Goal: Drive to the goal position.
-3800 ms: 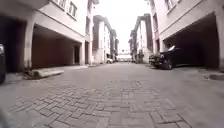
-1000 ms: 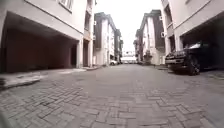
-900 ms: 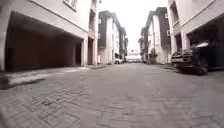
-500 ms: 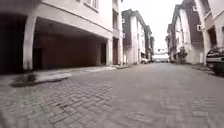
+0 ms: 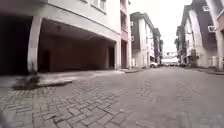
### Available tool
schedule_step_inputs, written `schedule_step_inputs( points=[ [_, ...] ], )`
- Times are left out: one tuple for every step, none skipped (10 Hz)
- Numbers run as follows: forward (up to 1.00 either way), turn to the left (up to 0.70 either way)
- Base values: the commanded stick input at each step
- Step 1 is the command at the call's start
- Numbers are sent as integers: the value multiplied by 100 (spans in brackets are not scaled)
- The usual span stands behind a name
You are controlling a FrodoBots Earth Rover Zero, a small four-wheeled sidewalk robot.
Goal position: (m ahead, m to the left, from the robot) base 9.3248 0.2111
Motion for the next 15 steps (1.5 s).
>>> schedule_step_inputs(
  points=[
    [70, 0],
    [70, 0],
    [70, 0],
    [70, 0],
    [70, 0],
    [70, 0],
    [70, -32],
    [70, -25],
    [70, -5],
    [70, 0],
    [70, 0],
    [70, 0],
    [70, 0],
    [70, 0],
    [70, 0]
  ],
)
